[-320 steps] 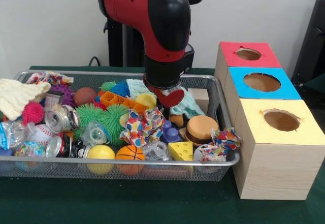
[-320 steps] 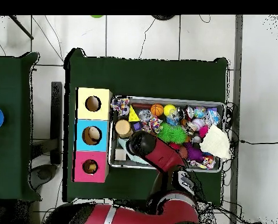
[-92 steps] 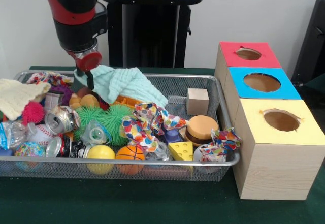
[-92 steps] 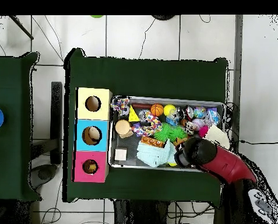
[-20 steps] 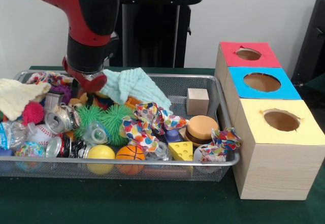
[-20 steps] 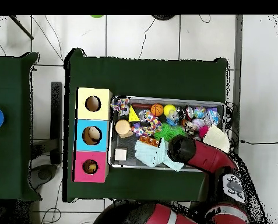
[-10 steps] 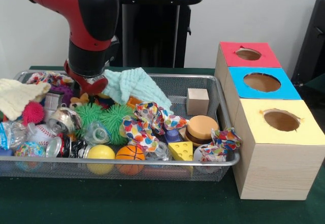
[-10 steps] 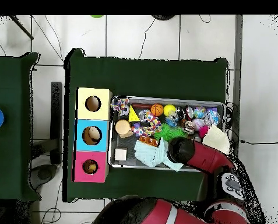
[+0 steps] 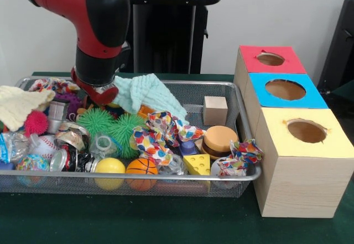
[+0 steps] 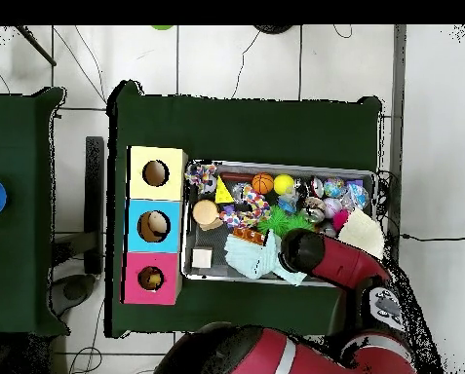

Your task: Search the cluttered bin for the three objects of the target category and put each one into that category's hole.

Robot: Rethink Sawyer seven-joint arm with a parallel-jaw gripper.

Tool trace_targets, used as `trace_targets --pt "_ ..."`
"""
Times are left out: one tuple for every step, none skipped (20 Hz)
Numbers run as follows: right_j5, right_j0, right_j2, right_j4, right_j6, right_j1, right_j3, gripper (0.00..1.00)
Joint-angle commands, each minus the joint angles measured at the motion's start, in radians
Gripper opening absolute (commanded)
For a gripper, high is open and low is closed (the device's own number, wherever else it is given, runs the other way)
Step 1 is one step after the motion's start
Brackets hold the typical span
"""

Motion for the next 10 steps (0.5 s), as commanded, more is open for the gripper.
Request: trace_targets --pt "0.151 0.015 0.08 -0.029 -0.002 0.051 -0.052 0.0" --pt "0.166 0.016 0.084 -0.02 0.005 0.041 -0.042 0.0" --pt "0.177 0.021 0.089 -0.007 0.019 0.024 -0.032 0.0" --pt "0.18 0.022 0.091 -0.005 0.019 0.008 -0.023 0.0" --pt "0.195 0.03 0.095 0.001 0.022 -0.014 -0.012 0.0" --pt "0.213 0.034 0.095 0.003 0.021 -0.038 0.001 0.0" --pt "0.226 0.036 0.098 0.003 0.015 -0.07 0.021 0.0" --pt "0.239 0.039 0.102 0.003 0.008 -0.103 0.04 0.0" --pt "0.242 0.04 0.114 0.004 -0.001 -0.147 0.064 0.0" --pt "0.244 0.033 0.121 0.003 -0.012 -0.173 0.078 0.0"
